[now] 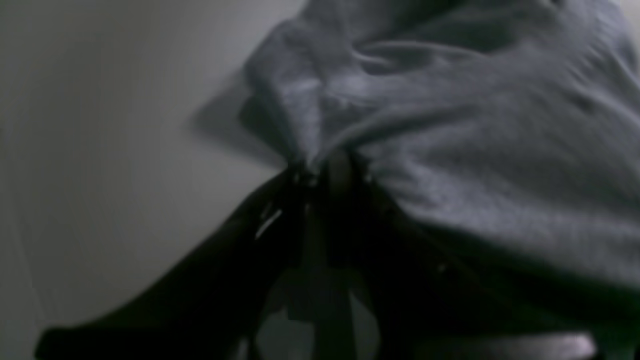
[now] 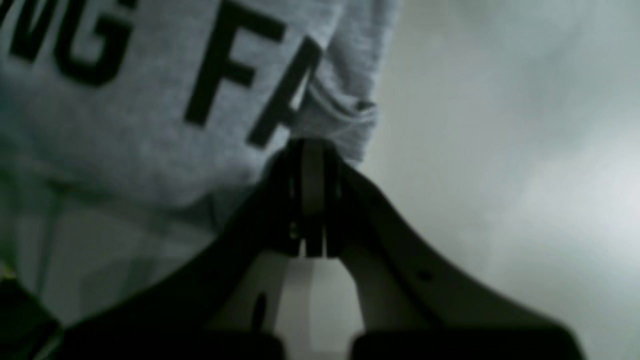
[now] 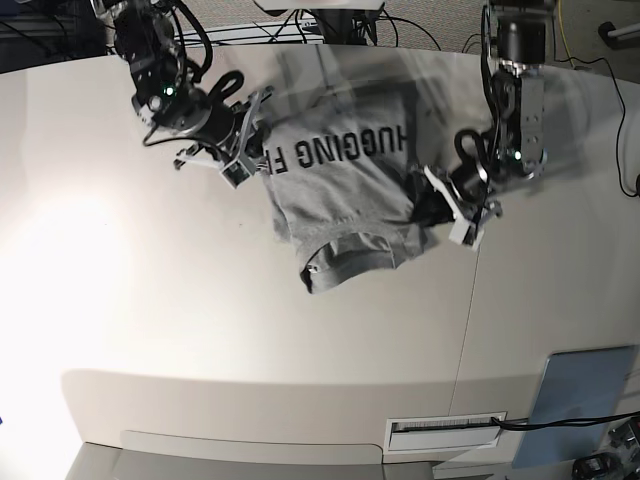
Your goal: Fold the T-shirt properly
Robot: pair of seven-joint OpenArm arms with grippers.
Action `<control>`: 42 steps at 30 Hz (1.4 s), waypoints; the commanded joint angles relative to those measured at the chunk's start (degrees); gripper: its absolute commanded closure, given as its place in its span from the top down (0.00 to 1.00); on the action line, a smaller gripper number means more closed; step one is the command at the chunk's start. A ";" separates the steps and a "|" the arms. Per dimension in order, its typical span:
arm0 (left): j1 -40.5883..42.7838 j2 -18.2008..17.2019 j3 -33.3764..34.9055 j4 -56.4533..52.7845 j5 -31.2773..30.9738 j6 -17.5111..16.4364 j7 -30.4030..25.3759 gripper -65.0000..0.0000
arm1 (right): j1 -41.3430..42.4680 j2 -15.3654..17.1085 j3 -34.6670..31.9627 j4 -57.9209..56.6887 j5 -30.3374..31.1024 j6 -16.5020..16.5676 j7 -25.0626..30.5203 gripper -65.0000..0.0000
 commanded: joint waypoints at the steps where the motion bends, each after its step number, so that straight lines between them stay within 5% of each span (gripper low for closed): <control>1: -1.68 -0.50 -0.13 0.72 -0.07 -0.74 -0.42 0.11 | 0.00 0.44 0.24 1.99 0.55 -0.61 1.81 0.00; 6: -2.47 -1.95 -0.24 4.70 -5.90 -3.87 5.03 0.08 | -2.27 0.50 0.72 7.32 -2.78 -7.85 1.68 0.00; 10: 0.37 -5.27 -0.31 12.37 -10.78 1.62 13.88 0.07 | -6.19 0.61 5.92 13.38 -5.22 -12.07 1.55 0.00; 14: 7.02 -9.49 -1.09 21.31 -10.58 7.91 16.65 0.07 | -12.04 0.61 15.28 19.04 -4.74 -12.85 0.66 0.00; 20: 23.21 -10.91 -12.07 32.89 -13.84 8.55 15.82 0.07 | -24.48 0.59 29.07 25.14 -2.29 -12.83 -0.37 0.00; 27: 43.15 -10.73 -24.22 36.06 -21.55 0.96 13.03 0.07 | -40.65 0.11 38.32 27.15 2.05 -12.83 -1.68 0.00; 32: 54.07 -8.33 -24.11 33.16 -19.74 0.02 12.74 0.07 | -50.23 -4.90 38.66 26.86 -1.27 -11.87 -4.70 0.00; 37: 55.45 -3.10 -21.92 20.17 -14.36 -8.93 9.29 0.07 | -52.41 -10.10 38.66 18.53 -6.19 -8.20 -5.42 0.00; 42: 51.10 -2.19 -16.98 0.39 -7.13 -8.93 1.38 0.10 | -46.62 -10.80 38.66 -1.57 -7.39 -6.95 -0.74 0.00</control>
